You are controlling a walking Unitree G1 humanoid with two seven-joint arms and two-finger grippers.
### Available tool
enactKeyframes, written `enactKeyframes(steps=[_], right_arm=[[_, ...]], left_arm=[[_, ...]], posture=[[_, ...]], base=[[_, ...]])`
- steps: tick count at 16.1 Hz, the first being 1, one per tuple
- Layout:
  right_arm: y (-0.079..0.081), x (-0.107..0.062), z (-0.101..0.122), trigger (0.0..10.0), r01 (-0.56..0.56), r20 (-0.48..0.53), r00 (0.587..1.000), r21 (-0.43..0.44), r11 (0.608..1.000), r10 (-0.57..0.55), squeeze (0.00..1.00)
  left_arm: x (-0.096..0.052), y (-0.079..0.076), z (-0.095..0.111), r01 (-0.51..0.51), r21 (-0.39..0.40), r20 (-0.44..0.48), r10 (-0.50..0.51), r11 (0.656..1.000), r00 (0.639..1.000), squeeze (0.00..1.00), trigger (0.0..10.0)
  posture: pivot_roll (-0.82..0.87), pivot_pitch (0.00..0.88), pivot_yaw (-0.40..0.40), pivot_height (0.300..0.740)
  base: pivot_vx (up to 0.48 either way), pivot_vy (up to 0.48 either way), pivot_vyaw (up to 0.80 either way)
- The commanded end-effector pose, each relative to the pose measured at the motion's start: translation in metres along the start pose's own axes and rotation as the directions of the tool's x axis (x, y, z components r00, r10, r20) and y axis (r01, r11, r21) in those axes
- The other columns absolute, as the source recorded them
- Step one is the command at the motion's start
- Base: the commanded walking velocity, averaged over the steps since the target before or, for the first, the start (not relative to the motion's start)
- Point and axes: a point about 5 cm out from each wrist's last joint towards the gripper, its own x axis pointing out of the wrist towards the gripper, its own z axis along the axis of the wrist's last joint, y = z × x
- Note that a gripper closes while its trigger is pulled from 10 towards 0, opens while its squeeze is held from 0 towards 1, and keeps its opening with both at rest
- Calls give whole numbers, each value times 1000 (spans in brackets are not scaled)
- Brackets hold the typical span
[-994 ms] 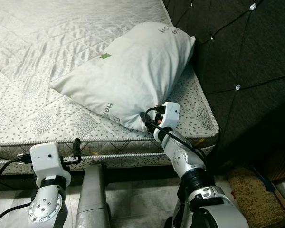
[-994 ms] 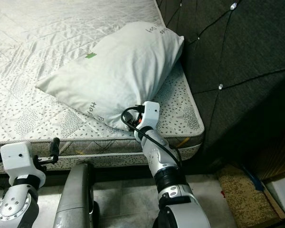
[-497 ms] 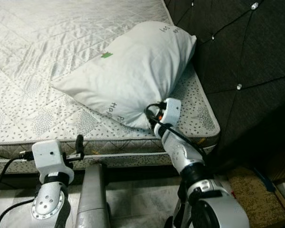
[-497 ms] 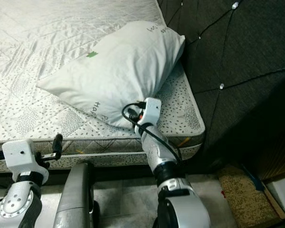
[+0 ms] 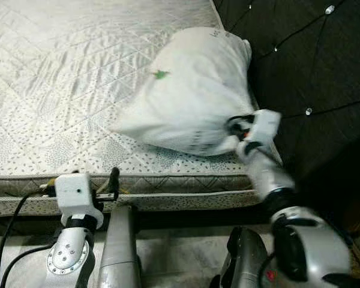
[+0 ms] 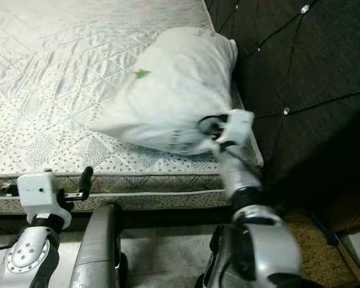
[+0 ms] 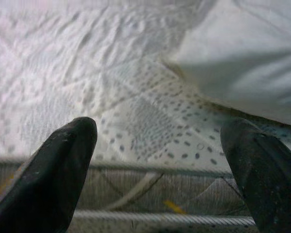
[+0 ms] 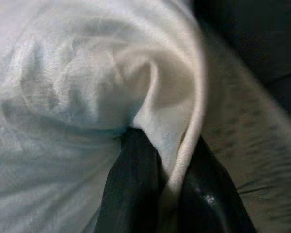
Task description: Clean up the room
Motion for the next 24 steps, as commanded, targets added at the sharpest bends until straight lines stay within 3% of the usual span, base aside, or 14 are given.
enactKeyframes(steps=[1,3,6,7,9,10,11,16,18,22,24], right_arm=[[-15,3,30,0,68,115,991,8,998,-69,0],[-32,3,42,0,120,147,982,-3,993,-118,0],[-46,1,51,0,162,177,972,-23,987,-155,0],[-50,0,50,0,168,178,971,-32,985,-160,0],[-52,-2,45,0,158,182,972,-45,986,-148,0],[-56,-7,38,0,160,196,971,-108,981,-137,0],[-59,-9,34,0,171,197,970,-130,977,-143,0],[-76,-25,-5,0,236,108,970,-230,944,-217,0],[-72,-34,-20,0,192,79,981,-211,959,-179,0],[-42,-48,-35,0,64,56,997,-191,980,-54,0],[-52,-39,-21,0,111,87,992,-220,969,-94,0]], left_arm=[[-4,-11,5,67,66,43,-69,996,997,0,10000],[-12,-25,10,131,152,90,-146,980,985,0,10000],[-9,-18,14,73,341,165,-136,937,977,0,10000],[-6,-13,10,69,365,157,-135,928,978,0,10000],[-3,-10,6,63,338,140,-117,939,983,0,10000],[0,-9,5,46,226,113,-73,973,991,0,10000],[1,-7,4,18,169,102,-36,985,994,0,10000],[14,6,4,-65,35,78,62,997,995,0,10000],[16,11,4,-90,11,68,89,996,994,0,10000],[19,10,5,-80,-45,71,83,996,994,0,10000],[21,9,6,-75,-41,75,78,996,994,0,10000]], posture=[[88,89,-41,529],[88,89,-41,529],[93,79,-42,529],[90,79,-42,529],[90,79,-42,529],[90,79,-42,529],[72,77,-43,529],[57,77,-42,529],[50,79,-46,529],[40,81,-47,529],[41,74,-50,529]], base=[[0,0,0],[0,0,0],[0,0,0],[0,0,0],[0,0,0],[0,0,0],[0,0,0],[0,0,0],[0,0,0],[0,0,0],[0,0,0]])
